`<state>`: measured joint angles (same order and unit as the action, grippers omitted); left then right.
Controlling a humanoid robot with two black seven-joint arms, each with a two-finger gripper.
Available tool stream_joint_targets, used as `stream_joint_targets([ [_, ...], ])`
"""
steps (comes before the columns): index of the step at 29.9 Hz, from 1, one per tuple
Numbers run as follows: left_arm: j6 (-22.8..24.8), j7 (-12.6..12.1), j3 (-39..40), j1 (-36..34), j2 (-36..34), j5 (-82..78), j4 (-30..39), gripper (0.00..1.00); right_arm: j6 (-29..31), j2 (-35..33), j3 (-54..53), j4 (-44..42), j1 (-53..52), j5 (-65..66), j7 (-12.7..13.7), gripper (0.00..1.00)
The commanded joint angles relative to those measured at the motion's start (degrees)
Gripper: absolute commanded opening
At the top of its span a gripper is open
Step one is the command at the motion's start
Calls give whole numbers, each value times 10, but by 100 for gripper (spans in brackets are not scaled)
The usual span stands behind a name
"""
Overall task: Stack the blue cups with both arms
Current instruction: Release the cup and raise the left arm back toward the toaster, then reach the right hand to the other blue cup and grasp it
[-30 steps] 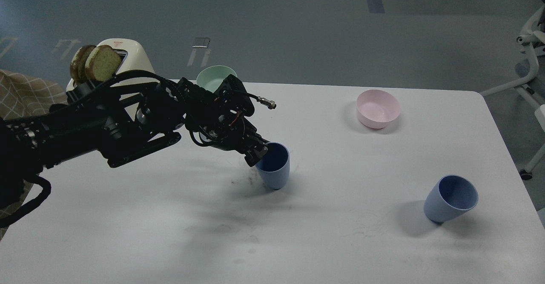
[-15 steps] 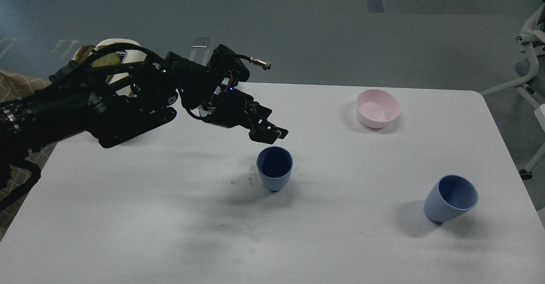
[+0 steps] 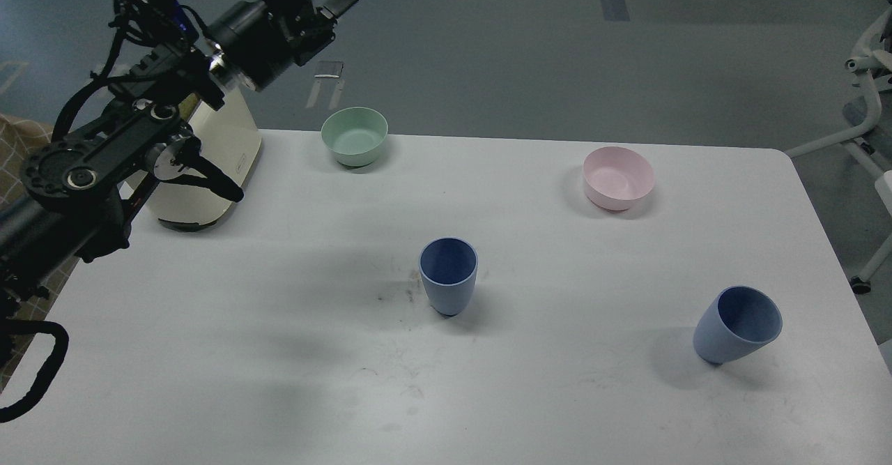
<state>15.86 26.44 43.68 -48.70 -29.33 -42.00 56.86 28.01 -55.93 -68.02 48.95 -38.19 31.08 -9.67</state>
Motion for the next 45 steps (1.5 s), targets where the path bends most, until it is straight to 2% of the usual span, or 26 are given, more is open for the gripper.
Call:
stream_joint_targets([
  [1,14,-5,103,56,4,96,0,98,0,-17,-2,65,-3,106,0,100],
  [7,52,-9,185,118,1,180,0,98,0,-30,2,207,1,301,-3,100],
  [9,61,-17,217,147,1,206,0,98,0,-39,6,290,16,397,-3,100],
  [14,59,-53,223,158,-4,210,4,98,0,-43,7,388,71,551,-5,100],
  [17,58,-54,222,159,-15,209,11,98,0,-45,7,441,127,643,-7,100],
  [24,57,-54,212,163,-35,201,47,98,0,-94,52,449,212,676,-12,100],
  [27,57,-54,209,163,-35,200,47,98,0,-89,82,450,215,676,-19,100],
  [39,52,-59,209,162,-33,198,47,98,0,-78,97,441,267,680,-13,98],
  [42,52,-61,209,162,-35,198,47,98,0,-60,97,433,269,699,-11,97],
  [45,53,-61,209,162,-35,198,47,98,0,-56,97,427,271,706,-11,89],
])
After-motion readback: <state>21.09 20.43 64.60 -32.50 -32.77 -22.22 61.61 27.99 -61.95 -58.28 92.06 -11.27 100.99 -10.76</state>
